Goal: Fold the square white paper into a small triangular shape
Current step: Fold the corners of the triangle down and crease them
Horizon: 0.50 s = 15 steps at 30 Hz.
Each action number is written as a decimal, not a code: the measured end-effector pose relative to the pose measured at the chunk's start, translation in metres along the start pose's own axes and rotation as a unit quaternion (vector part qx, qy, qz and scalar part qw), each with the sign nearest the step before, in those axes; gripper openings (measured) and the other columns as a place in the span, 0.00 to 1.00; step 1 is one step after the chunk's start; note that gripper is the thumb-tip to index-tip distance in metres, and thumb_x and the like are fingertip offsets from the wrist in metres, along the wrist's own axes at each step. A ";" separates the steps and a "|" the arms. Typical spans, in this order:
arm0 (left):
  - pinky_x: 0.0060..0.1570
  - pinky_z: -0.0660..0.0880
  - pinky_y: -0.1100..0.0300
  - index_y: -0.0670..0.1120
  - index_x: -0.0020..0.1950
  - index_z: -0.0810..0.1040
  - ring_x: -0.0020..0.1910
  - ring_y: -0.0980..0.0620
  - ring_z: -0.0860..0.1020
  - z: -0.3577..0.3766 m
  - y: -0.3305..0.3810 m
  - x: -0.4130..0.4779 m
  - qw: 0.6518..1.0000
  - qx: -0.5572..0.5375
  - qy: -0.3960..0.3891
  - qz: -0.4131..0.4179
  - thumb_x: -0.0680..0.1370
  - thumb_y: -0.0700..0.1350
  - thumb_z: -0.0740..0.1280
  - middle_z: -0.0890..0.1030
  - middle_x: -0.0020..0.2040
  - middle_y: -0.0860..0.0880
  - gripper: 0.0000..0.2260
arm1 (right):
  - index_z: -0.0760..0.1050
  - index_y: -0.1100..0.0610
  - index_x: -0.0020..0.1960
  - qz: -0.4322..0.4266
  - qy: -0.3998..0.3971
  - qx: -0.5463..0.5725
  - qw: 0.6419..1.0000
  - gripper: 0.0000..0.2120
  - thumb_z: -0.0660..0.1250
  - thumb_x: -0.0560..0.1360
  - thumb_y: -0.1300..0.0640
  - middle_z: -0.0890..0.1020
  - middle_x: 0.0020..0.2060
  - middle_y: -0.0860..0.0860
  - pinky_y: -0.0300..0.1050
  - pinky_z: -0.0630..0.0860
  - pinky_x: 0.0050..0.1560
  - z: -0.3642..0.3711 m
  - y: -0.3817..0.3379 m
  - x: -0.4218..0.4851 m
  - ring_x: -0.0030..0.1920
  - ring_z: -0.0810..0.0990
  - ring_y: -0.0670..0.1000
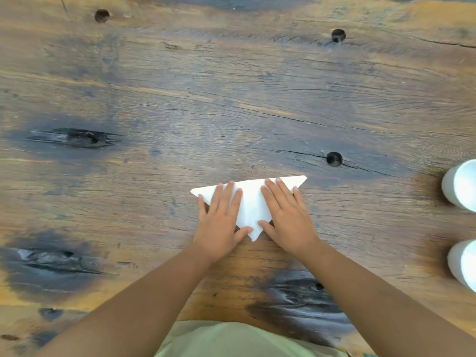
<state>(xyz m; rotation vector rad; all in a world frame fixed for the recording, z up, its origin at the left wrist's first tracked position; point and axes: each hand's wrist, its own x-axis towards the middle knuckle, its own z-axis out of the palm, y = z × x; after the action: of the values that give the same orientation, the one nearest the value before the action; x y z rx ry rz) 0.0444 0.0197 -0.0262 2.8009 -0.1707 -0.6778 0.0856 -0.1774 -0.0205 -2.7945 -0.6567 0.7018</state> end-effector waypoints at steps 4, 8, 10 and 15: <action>0.74 0.49 0.33 0.47 0.81 0.48 0.80 0.50 0.42 -0.007 -0.006 0.016 0.993 0.008 -0.015 0.114 0.76 0.66 0.61 0.46 0.82 0.51 0.42 | 0.49 0.55 0.80 -0.055 -0.003 -0.012 0.998 0.43 0.66 0.75 0.40 0.50 0.80 0.50 0.59 0.46 0.78 0.001 -0.001 0.008 0.80 0.44 0.52; 0.75 0.44 0.34 0.50 0.81 0.42 0.80 0.52 0.39 -0.010 -0.018 0.029 0.991 0.035 -0.061 0.117 0.75 0.66 0.64 0.40 0.81 0.55 0.46 | 0.45 0.55 0.80 -0.072 -0.027 -0.028 0.997 0.44 0.63 0.76 0.39 0.46 0.80 0.49 0.57 0.42 0.78 0.000 0.002 0.020 0.80 0.40 0.52; 0.75 0.44 0.35 0.50 0.81 0.41 0.80 0.52 0.39 -0.008 -0.023 0.030 0.989 0.057 -0.056 0.127 0.75 0.66 0.64 0.40 0.81 0.55 0.46 | 0.44 0.55 0.80 -0.081 -0.032 -0.025 0.996 0.44 0.63 0.76 0.39 0.46 0.80 0.49 0.57 0.42 0.78 0.000 0.004 0.023 0.80 0.40 0.51; 0.75 0.43 0.35 0.49 0.81 0.41 0.80 0.52 0.38 -0.006 -0.022 0.028 0.988 0.062 -0.053 0.129 0.75 0.67 0.62 0.39 0.81 0.54 0.45 | 0.45 0.55 0.80 -0.086 -0.016 -0.030 0.996 0.43 0.63 0.76 0.38 0.48 0.80 0.49 0.57 0.42 0.78 0.003 0.008 0.020 0.80 0.43 0.52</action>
<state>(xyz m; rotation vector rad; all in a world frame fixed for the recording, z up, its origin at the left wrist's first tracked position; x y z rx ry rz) 0.0732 0.0377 -0.0397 2.7874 -0.6042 -0.7751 0.1030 -0.1754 -0.0336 -2.7428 -0.9266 0.7041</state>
